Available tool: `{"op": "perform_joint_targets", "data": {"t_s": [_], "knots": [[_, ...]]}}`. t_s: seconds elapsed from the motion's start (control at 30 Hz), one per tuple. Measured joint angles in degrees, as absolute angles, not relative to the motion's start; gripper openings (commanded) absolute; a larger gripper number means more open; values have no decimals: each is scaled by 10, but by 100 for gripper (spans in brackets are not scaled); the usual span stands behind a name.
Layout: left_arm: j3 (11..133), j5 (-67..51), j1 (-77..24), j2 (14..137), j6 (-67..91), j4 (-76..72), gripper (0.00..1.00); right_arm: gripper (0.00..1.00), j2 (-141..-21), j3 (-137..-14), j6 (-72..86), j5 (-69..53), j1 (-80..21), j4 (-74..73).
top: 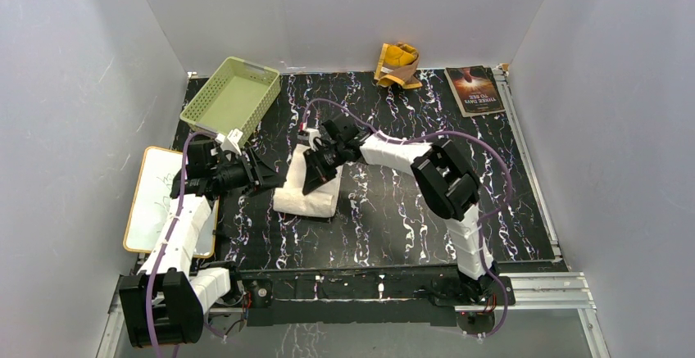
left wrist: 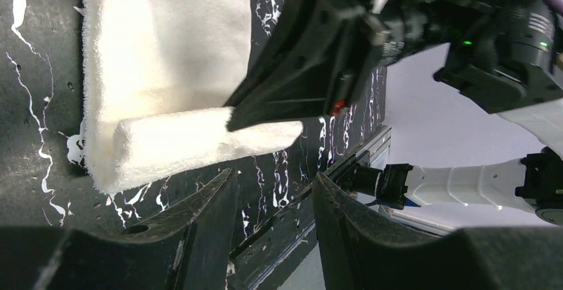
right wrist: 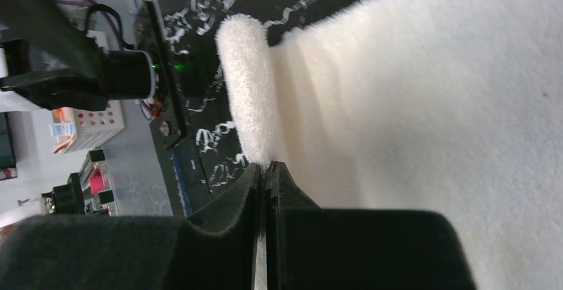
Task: Roll the towels
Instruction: Roll the towel at the center of the board.
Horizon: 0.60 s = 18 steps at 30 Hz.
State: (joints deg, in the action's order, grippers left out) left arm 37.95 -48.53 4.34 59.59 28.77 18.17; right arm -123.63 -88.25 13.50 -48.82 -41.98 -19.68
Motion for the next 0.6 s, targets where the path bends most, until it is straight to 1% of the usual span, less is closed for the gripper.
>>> {"op": "perform_joint_targets", "data": {"t_s": [0.2,0.4,0.6], "knots": [[386,-486,43,596,288,182,42,0,-1190,-882,150,-495,-432,-168],[386,-488,43,597,289,181,40,0,-1198,-862,154,-494,-446,-161],[378,-489,43,598,296,173,40,0,-1231,-853,154,-493,-453,-155]]}}
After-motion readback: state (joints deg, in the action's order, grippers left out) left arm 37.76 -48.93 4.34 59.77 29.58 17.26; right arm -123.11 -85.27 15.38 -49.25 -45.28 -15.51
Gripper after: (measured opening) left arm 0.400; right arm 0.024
